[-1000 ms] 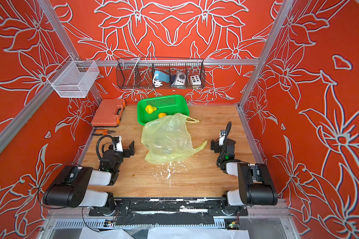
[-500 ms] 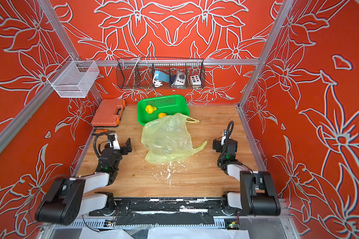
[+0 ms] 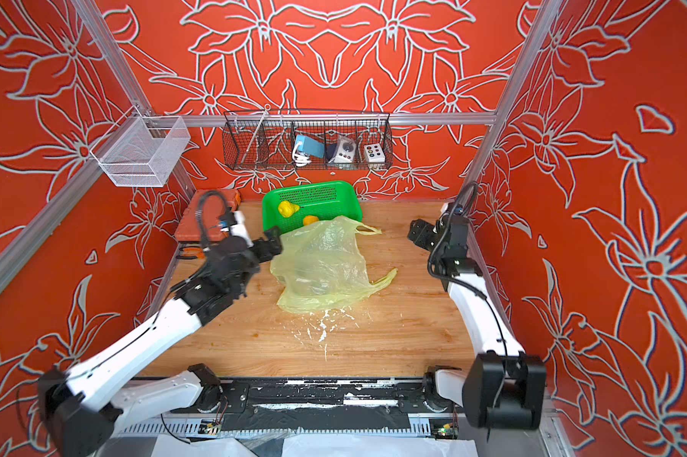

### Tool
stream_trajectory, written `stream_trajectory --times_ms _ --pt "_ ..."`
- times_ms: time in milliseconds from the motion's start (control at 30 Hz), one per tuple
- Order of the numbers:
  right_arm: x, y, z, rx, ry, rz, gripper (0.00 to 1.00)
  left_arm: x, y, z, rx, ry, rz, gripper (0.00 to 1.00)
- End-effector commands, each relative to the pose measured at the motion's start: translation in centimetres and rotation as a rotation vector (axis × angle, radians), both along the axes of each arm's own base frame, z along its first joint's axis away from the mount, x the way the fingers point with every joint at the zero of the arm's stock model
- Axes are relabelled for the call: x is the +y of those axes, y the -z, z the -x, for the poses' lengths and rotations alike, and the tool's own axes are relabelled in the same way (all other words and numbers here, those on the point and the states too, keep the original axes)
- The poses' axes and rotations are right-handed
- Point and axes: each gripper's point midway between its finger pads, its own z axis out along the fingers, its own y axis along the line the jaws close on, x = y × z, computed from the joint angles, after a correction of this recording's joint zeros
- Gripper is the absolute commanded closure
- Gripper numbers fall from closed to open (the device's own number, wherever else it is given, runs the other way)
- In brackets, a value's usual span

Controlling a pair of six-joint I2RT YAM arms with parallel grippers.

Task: Place the pears into plastic bags & tie knots
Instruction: Pick up the plastic bag at the center of the board.

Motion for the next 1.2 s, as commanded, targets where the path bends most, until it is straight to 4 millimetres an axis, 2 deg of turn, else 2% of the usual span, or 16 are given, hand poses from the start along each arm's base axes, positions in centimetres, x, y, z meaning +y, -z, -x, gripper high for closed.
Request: stream_trajectory --times_ms 0,100,167,233,300,367,467,500,633,900,1033,1167 --pt "2.6 4.4 2.8 0.353 -0.116 -0.118 0.18 -5.4 5.8 0.5 0.219 -0.019 -0.162 0.03" --pt "2.0 4.6 3.2 0.402 -0.092 -0.116 0.17 -12.6 5.8 -0.6 0.262 0.005 -0.241 0.02" --pt "1.2 4.7 3.4 0.413 -0.055 -0.134 0.16 -16.3 5.8 -1.2 0.284 0.009 -0.303 0.02" --pt "0.4 4.9 3.4 0.425 -0.031 -0.155 0.16 -18.5 6.1 -1.7 0.313 -0.029 -0.355 0.02" --pt "0.0 5.1 3.4 0.435 -0.019 -0.166 0.16 -19.6 7.1 -2.3 0.354 -0.053 -0.366 0.02" --pt "-0.3 5.1 3.3 0.438 -0.012 -0.185 0.16 -20.8 7.2 -2.9 0.355 -0.049 -0.341 0.02" --pt "-0.7 4.9 3.2 0.427 -0.004 -0.185 0.16 -20.8 8.3 -2.8 0.374 -0.081 -0.301 0.02" --pt "-0.8 4.9 3.1 0.426 -0.002 -0.185 0.16 -20.3 9.3 -2.5 0.393 -0.1 -0.305 0.02" --pt "-0.6 5.4 2.9 0.425 -0.016 -0.193 0.16 -19.8 10.6 -2.2 0.415 -0.122 -0.313 0.02" --pt "-0.3 7.4 3.7 0.459 -0.034 -0.193 0.16 -21.6 12.3 -4.1 0.352 -0.088 -0.363 0.02" --pt "-0.1 8.1 4.0 0.473 -0.042 -0.201 0.17 -21.3 14.9 -4.9 0.396 -0.112 -0.349 0.02" --pt "0.2 8.1 4.0 0.474 -0.057 -0.207 0.18 -19.5 18.2 -5.4 0.473 -0.173 -0.36 0.02"
